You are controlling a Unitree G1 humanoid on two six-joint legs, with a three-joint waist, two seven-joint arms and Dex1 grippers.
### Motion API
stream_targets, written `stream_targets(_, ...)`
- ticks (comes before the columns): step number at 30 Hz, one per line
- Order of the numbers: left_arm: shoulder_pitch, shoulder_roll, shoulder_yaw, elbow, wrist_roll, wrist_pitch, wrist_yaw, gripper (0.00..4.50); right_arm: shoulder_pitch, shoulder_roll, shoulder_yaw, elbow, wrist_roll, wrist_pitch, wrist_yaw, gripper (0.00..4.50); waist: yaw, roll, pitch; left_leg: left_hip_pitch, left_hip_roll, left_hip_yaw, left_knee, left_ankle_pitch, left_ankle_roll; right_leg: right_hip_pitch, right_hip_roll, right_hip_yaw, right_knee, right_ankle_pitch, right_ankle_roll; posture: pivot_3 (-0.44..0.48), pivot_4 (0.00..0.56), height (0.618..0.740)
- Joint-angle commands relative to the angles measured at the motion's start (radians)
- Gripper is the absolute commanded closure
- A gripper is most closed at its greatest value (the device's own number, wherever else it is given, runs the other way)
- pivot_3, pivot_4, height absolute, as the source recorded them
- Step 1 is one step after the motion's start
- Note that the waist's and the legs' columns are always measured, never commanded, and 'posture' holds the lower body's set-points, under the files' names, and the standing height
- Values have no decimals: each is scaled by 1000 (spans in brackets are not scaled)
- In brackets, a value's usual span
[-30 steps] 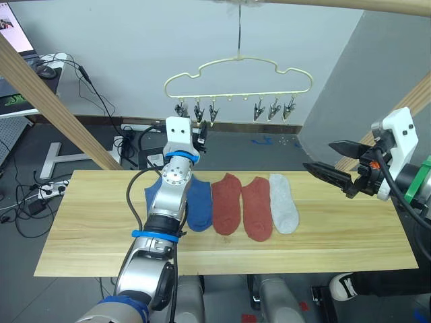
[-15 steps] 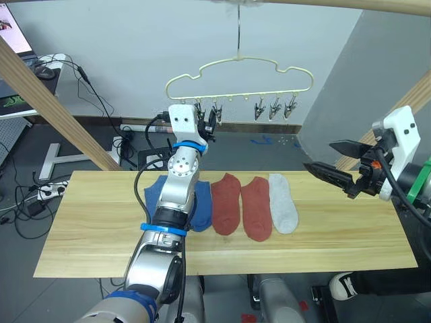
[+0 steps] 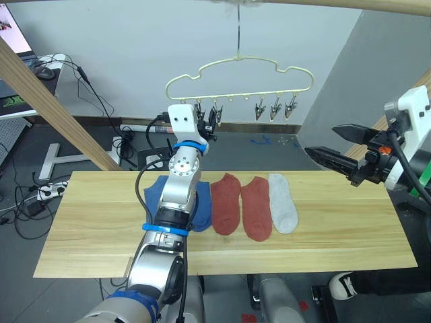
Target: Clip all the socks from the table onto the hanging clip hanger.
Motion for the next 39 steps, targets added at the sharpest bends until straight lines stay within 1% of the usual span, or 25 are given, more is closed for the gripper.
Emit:
stream_targets(1, -27, -5, -4, -57, -4, -4, 3, 2178, 5, -24, -9, -10, 13, -36, -7, 28, 0, 0, 0, 0, 0, 0, 0, 0, 0, 0, 0, 0, 0, 0, 0, -93, 245, 740)
stream_targets(19, -21, -11, -8, -66, -7, 18, -2, 2178, 41, -59, -2, -16, 41, -78, -29, 28, 0, 0, 0, 0, 0, 0, 0, 0, 0, 0, 0, 0, 0, 0, 0, -102, 245, 740)
stream_targets(22, -24, -12, -6, -66, -8, 10, 1, 2754, 49, -61, -1, -18, 44, -84, -33, 0, 0, 0, 0, 0, 0, 0, 0, 0, 0, 0, 0, 0, 0, 0, 0, -100, 249, 740)
stream_targets(25, -24, -12, -6, -67, -9, 10, -2, 3654, 52, -63, 1, -17, 45, -88, -35, 0, 0, 0, 0, 0, 0, 0, 0, 0, 0, 0, 0, 0, 0, 0, 0, -100, 249, 740)
stream_targets(27, -23, -11, -7, -69, -9, 11, -3, 4088, 54, -63, 4, -16, 45, -90, -36, 0, 0, 0, 0, 0, 0, 0, 1, 0, 0, 0, 0, 0, 0, 0, 0, -100, 249, 740)
stream_targets(28, -22, -9, -6, -70, -9, 11, -3, 4195, 54, -63, 7, -15, 44, -91, -37, 0, 0, 0, 0, 0, 0, 0, 1, 0, 0, 0, 0, 0, 0, 0, 0, -100, 249, 740)
stream_targets(30, -20, -7, -4, -74, -9, 15, -2, 4203, 57, -63, 15, -14, 38, -92, -36, 0, 0, 0, 0, 0, 0, 0, 1, 0, 0, 0, 0, 0, 0, 0, 0, -89, 251, 740)
stream_targets(33, -14, -6, 3, -98, -35, 56, -24, 4203, 59, -59, 67, -17, -8, -90, -16, 0, 0, 0, 0, 0, 0, 0, 1, 0, 0, 0, 0, 0, 0, 0, 0, -76, 249, 740)
stream_targets(36, -11, -4, 37, -155, -121, 159, -70, 4203, 47, -52, 151, -12, -82, -90, 30, 0, 1, 0, 0, 0, 0, 0, 1, 0, 0, 0, 0, 0, 0, 0, 1, -54, 251, 740)
stream_targets(39, -9, -3, 80, -227, -240, 276, -127, 4203, 25, -58, 245, 10, -184, -90, 97, 0, 1, 0, 0, 0, 0, 0, 1, 0, 0, 0, 0, 0, 0, 0, 1, -43, 253, 740)
